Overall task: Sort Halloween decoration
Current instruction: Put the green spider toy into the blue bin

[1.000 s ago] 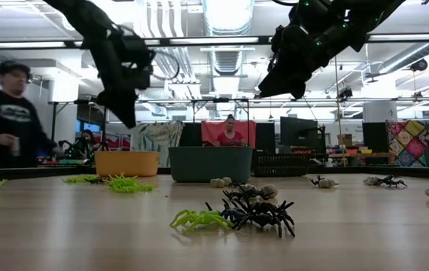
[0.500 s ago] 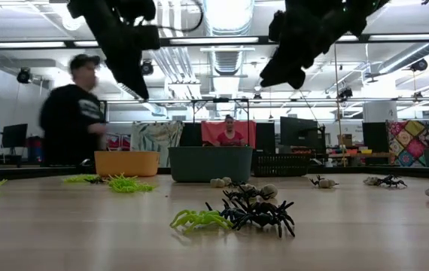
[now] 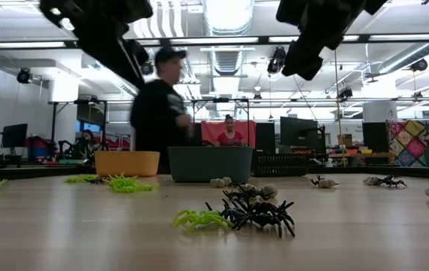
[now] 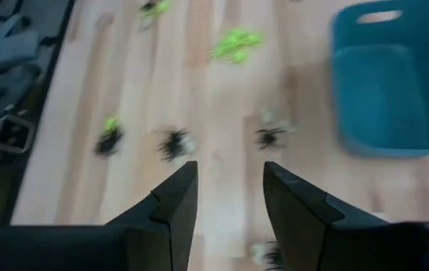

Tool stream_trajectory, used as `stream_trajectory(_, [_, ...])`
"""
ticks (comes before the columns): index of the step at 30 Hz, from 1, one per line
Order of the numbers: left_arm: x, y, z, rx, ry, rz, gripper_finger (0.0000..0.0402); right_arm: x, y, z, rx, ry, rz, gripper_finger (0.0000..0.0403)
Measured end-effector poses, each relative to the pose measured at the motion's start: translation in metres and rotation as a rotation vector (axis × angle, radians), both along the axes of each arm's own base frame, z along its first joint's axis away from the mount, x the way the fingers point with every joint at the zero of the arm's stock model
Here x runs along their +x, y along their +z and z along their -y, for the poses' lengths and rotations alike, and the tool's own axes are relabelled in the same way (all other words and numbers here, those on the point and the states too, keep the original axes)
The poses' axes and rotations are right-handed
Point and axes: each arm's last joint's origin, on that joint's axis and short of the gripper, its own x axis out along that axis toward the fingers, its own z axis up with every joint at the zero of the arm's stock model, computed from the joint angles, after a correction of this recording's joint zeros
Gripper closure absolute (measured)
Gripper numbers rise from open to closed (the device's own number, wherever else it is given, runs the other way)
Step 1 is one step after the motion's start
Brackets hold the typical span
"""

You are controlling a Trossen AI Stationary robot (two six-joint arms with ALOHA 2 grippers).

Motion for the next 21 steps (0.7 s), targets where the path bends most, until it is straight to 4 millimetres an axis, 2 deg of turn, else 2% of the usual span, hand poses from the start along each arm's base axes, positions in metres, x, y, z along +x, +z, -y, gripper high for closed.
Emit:
stream_trajectory(7, [-0.007,-0.020,0.026,-0.019,-0.034,0.042,0.0316,-0.003,-0.009,-0.042,-0.131,0.008,0.000,0.0259])
stream_trajectory(13, [-0.015,-0.043,0.031,-0.064,0.032,0.039,0.0316,-0.007,-0.021,-0.073,-0.129,0.018,0.082,0.0259])
stream_trajectory(21, [-0.025,-0.070,0.030,-0.107,0.079,0.031,0.0301,-0.016,-0.039,-0.090,-0.152,-0.059,0.077,0.0259])
